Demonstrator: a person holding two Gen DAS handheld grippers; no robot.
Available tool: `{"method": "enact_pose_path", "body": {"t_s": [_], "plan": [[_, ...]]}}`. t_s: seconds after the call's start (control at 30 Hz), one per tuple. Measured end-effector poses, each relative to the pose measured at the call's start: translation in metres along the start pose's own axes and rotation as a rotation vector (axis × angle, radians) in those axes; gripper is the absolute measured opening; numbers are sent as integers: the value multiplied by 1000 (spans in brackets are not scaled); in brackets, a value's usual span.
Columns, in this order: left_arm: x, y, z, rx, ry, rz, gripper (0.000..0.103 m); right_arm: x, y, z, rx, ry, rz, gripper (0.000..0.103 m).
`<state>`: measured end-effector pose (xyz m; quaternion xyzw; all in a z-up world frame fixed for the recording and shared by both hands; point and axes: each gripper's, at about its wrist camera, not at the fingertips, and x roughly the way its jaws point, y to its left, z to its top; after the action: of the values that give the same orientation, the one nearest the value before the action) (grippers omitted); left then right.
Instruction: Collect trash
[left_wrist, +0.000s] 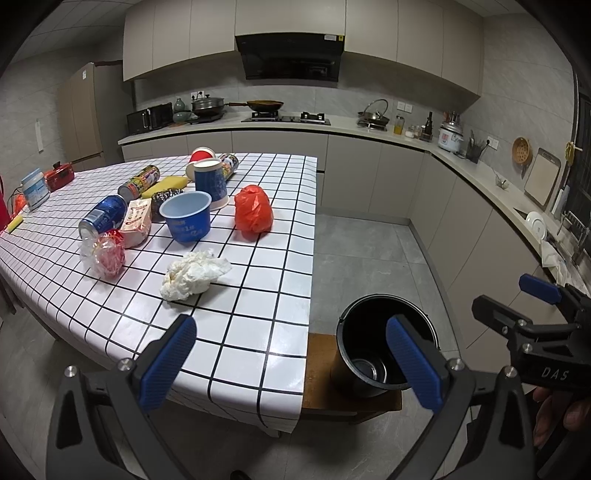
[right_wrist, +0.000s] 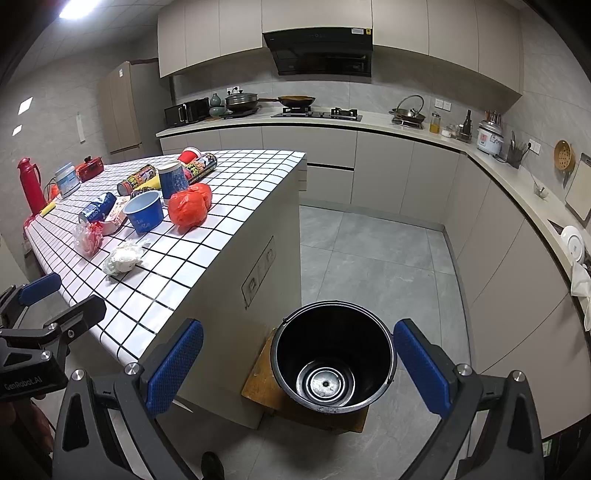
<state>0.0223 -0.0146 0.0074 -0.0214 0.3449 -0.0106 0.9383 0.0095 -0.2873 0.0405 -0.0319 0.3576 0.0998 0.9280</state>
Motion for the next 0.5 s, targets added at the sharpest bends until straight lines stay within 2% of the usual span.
{"method": "enact_pose_path", "body": {"t_s": [0.5], "plan": [[3, -3, 2, 0, 3, 0, 103, 1, 0, 1, 0, 1, -1, 103]]}}
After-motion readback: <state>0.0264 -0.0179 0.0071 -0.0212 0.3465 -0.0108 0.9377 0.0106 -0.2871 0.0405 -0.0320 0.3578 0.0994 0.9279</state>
